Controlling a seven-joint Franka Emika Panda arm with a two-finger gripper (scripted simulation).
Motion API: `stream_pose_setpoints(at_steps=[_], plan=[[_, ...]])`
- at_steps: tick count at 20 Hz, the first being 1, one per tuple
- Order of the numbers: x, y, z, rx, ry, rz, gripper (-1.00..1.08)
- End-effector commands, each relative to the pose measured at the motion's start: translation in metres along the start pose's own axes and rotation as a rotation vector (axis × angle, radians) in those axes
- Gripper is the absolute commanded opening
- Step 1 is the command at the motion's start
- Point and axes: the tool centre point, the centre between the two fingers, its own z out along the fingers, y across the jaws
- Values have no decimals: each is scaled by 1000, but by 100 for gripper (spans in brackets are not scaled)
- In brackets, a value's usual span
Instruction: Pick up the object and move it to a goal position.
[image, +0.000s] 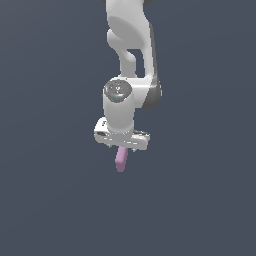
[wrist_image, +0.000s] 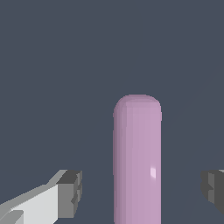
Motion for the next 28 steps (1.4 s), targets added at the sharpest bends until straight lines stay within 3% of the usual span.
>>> stream_pose_setpoints(at_steps=[1,10,11,28], plan=[[-1,0,14,0,-1,2,100],[1,0,34,0,-1,4,100],[1,0,34,0,-1,4,-100],[2,6,16,0,-1,4,-100]])
